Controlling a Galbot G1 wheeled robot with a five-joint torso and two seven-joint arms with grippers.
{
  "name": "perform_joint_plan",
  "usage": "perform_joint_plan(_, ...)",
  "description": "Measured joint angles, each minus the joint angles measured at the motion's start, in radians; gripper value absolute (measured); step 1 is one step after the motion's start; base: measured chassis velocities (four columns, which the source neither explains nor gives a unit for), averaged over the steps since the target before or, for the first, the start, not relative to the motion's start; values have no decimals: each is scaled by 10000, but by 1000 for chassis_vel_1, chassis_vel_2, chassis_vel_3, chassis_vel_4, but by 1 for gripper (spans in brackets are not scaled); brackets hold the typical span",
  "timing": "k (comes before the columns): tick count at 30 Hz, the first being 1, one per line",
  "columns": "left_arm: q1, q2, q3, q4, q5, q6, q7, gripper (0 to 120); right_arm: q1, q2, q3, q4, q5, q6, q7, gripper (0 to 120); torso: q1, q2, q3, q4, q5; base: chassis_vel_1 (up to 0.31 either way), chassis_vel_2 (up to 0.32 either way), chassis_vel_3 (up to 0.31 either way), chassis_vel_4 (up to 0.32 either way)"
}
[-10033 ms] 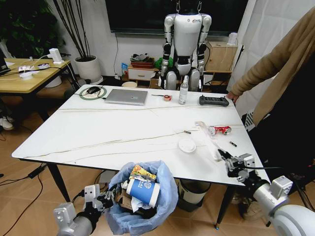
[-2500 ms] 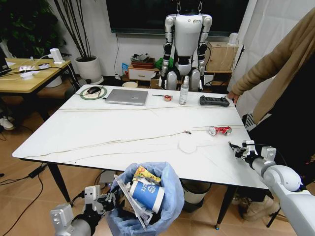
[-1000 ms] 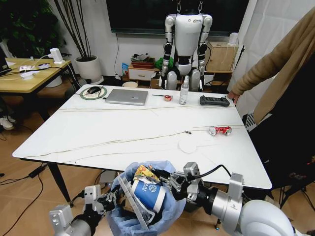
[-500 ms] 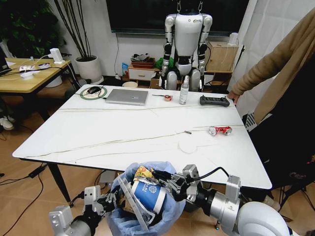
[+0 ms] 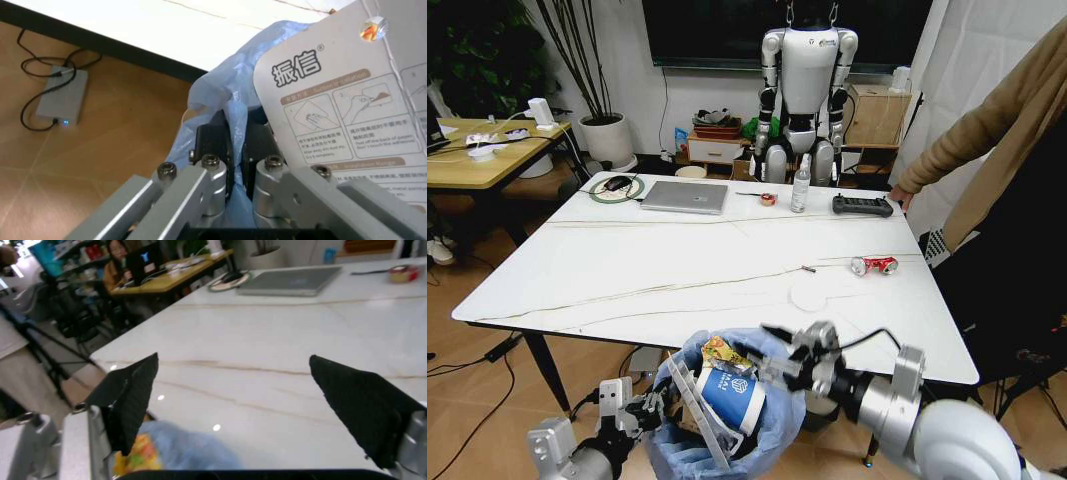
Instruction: Pick up the trash bin and place the trash from the table into it.
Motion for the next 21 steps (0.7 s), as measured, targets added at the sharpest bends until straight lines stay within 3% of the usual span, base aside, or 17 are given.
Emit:
perform_joint_plan(5,141,-79,-86,-1,83,-3,7,0,1455,223,67,-1352,-235,-183,85,100,0,0,0,-1,1,0,0,0,0)
perform_joint_plan(9,177,-114,-110,0,98,-5,8,0,1888,372,30,-1721,-424,-575,97,100,0,0,0,0,-2,0,0,0,0)
perform_joint_plan(10,223,-156,-147,0,107,-9,8,0,2441,680,-18,-2258,-506,-1268,113,100,1,0,1,0,-1,0,0,0,0)
perform_joint_plan(12,290,-189,-193,-1,120,-14,9,0,3057,1052,-142,-3158,-869,-1663,-234,100,1,0,0,0,-1,0,0,0,0)
perform_joint_plan(21,425,-240,-311,-1,130,-18,4,0,4324,1851,-324,-5129,-1782,-2154,-960,100,1,0,0,-1,-1,0,0,0,0)
